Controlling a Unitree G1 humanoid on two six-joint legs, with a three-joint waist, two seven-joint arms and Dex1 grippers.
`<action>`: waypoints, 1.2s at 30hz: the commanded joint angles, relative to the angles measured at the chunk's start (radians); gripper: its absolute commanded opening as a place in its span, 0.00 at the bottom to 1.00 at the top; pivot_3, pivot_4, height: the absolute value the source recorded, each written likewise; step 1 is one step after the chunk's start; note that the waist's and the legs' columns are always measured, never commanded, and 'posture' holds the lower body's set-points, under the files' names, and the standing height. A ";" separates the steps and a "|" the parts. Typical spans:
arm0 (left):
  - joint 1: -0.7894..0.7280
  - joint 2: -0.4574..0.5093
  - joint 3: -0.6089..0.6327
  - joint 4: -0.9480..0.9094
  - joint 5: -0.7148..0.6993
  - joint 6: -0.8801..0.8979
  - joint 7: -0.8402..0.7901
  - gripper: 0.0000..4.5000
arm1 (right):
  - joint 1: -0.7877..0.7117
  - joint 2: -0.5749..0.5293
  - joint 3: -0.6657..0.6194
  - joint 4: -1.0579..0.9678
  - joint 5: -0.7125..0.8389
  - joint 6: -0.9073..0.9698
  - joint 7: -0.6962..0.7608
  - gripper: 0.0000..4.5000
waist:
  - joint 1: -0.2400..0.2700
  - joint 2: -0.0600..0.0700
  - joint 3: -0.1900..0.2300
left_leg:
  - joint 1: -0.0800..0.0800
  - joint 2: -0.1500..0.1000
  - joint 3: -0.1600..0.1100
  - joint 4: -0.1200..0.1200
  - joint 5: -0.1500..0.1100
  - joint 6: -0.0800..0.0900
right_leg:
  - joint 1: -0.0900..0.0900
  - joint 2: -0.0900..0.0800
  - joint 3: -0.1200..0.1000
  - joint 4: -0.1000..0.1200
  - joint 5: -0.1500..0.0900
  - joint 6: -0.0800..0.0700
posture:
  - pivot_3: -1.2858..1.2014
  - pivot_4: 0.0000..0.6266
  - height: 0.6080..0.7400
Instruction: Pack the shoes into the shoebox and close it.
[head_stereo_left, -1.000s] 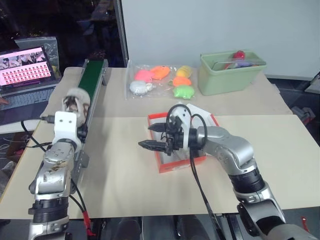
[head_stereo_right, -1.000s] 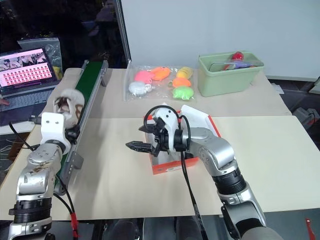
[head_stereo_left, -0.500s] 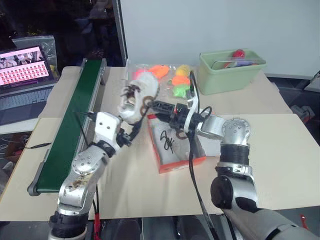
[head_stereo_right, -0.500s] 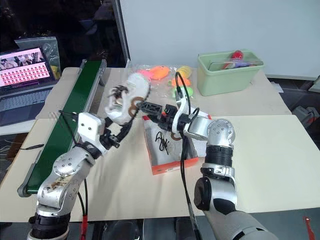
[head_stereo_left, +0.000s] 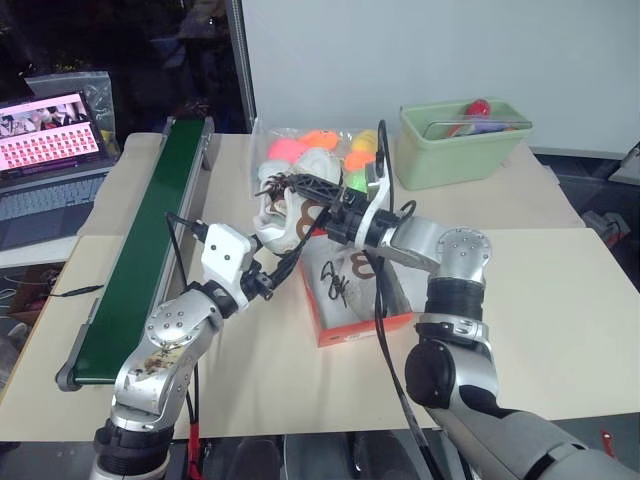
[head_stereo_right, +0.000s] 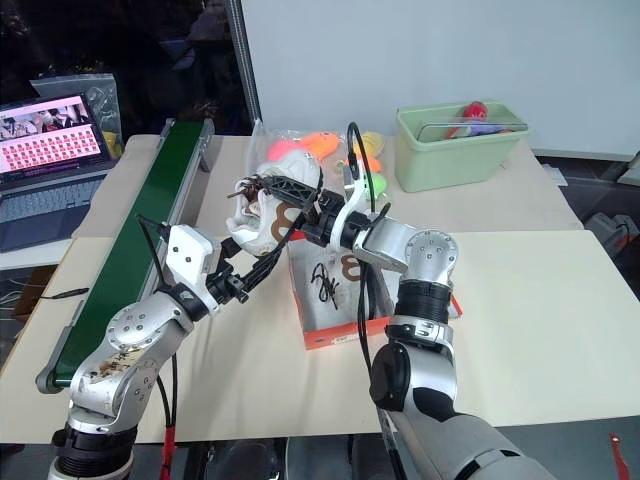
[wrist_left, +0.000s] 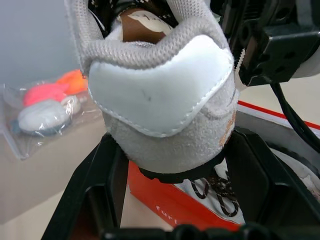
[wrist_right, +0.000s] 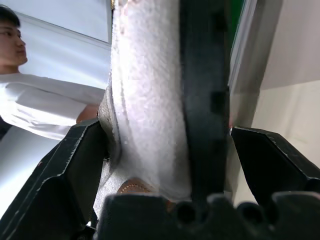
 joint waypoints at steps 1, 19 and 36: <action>-0.025 0.003 -0.003 -0.017 0.003 -0.019 -0.006 0.63 | 0.005 0.020 0.031 -0.059 0.032 -0.008 -0.016 0.84 | 0.000 0.000 0.000 | 0.000 0.000 0.000 0.000 0.000 0.000 | 0.000 0.000 0.000 0.000 0.000 0.000 | 0.52 0.24 0.92; -0.003 0.006 -0.038 0.008 0.068 -0.050 0.004 0.87 | -0.004 0.060 0.012 -0.131 0.161 -0.021 -0.117 0.18 | -0.001 0.000 0.000 | 0.000 0.000 0.000 0.000 0.000 0.000 | 0.000 0.000 0.000 -0.001 0.000 0.000 | 0.52 0.24 0.92; 0.146 0.191 0.022 0.024 0.100 -0.199 -0.173 0.99 | -0.191 -0.546 0.408 0.060 -0.115 0.157 0.084 0.18 | 0.002 0.003 0.002 | -0.004 0.000 0.001 0.000 0.000 0.000 | -0.004 -0.001 0.000 -0.005 0.000 0.000 | 0.52 0.24 0.92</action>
